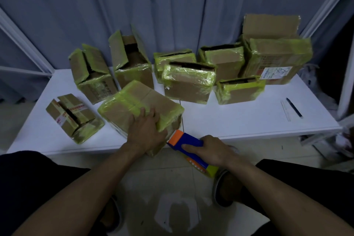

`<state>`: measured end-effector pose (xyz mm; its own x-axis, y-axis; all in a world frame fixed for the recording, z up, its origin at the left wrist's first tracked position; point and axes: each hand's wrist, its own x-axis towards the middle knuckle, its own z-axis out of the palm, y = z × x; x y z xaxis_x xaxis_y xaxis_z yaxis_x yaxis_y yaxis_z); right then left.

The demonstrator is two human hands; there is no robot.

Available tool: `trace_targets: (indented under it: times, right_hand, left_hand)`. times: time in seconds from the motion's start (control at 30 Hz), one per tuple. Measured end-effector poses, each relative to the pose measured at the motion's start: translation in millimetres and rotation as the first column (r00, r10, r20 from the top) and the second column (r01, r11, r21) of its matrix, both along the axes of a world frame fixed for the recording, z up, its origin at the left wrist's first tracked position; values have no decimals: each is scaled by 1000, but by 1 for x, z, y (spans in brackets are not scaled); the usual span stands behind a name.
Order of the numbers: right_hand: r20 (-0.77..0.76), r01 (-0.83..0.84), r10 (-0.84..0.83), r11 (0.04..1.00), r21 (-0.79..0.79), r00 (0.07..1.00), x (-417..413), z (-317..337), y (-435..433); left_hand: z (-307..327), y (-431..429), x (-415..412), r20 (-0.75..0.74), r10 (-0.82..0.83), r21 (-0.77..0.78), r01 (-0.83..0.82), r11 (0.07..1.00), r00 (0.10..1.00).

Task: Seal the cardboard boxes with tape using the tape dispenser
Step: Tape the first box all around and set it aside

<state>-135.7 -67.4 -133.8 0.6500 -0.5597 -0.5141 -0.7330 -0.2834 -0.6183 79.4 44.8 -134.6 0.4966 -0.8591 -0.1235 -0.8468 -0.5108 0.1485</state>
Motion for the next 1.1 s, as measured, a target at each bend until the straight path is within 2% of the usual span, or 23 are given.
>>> trace_targets:
  times: [0.17,0.37,0.57,0.67,0.87,1.0,1.1]
  right_hand:
    - [-20,-1,1,1000,-3,1000,10,-4,-3]
    - [-7,-11,11,1000,5,1000,11,-9,1]
    - [7,55,-55,998,15,998,16,-12,-3]
    - [11,73,-74,995,72,997,25,-13,-4]
    - [2,109,-111,983,150,994,35,-11,-8]
    - [-48,100,-98,994,43,994,39,-11,-4]
    - [-114,31,-50,986,-162,992,42,-8,2]
  left_hand:
    - [4,-2,-2,-37,73,-43,-75,996,997]
    - [-2,-6,-8,38,111,-136,-105,985,993]
    - [-9,12,4,-53,16,-230,-28,973,998]
    - [-12,17,13,-123,-30,-287,-7,958,992]
    - [-19,19,16,-100,-45,-245,20,969,994]
    - [-21,18,16,-94,-41,-230,18,973,995]
    - [-21,17,14,-94,-35,-232,13,973,995]
